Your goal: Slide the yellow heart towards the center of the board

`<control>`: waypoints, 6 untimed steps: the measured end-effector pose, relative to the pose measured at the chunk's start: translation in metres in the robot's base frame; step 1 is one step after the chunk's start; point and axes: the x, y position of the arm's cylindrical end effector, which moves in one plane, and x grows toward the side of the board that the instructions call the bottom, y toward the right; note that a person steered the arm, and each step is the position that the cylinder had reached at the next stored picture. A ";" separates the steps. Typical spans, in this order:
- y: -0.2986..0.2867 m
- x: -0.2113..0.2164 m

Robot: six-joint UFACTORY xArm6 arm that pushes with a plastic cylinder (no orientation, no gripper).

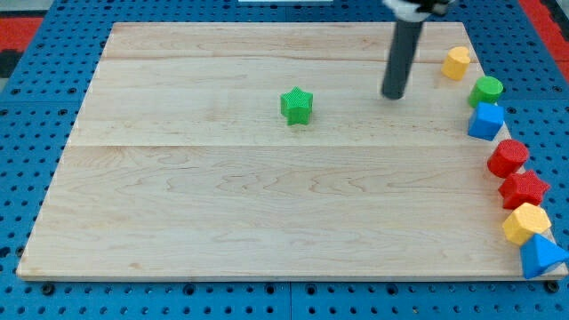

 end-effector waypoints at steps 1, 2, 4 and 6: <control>0.006 -0.075; 0.089 -0.103; 0.130 -0.044; -0.069 -0.035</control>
